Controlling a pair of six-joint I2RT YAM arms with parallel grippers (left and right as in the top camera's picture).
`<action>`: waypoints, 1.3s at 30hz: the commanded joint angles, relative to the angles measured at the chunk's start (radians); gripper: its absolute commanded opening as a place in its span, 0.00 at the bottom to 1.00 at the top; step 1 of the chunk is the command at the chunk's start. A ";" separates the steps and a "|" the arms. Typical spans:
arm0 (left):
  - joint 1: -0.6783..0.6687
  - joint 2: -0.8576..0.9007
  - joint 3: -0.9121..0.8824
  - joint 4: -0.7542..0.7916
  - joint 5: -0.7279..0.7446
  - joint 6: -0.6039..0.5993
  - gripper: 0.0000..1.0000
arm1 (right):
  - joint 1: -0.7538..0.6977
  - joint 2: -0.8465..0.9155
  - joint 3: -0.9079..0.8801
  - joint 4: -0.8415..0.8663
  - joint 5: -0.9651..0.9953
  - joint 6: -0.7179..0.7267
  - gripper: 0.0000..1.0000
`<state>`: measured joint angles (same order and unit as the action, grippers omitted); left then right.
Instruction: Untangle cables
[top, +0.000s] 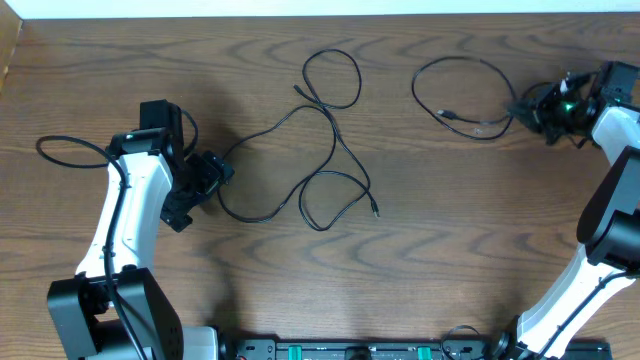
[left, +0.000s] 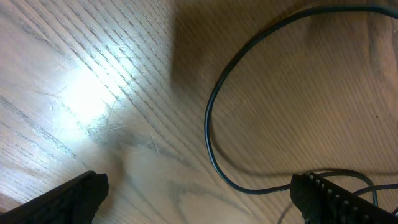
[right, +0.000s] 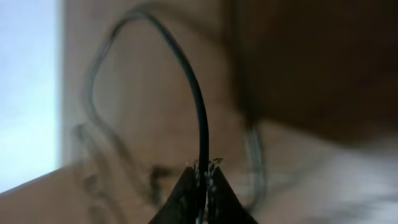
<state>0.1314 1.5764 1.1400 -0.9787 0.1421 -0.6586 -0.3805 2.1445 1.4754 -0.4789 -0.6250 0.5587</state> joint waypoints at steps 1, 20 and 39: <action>0.000 0.000 0.003 -0.002 -0.021 -0.009 0.99 | 0.001 -0.028 0.002 -0.046 0.208 -0.099 0.08; 0.000 0.000 0.003 -0.002 -0.021 -0.009 0.99 | 0.095 -0.246 0.002 -0.244 0.436 -0.624 0.99; 0.000 0.000 0.003 -0.002 -0.020 -0.009 0.99 | 0.321 -0.093 0.000 -0.174 0.844 0.021 0.82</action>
<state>0.1314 1.5764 1.1400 -0.9787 0.1425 -0.6586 -0.0605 1.9713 1.4754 -0.6579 0.1860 0.5144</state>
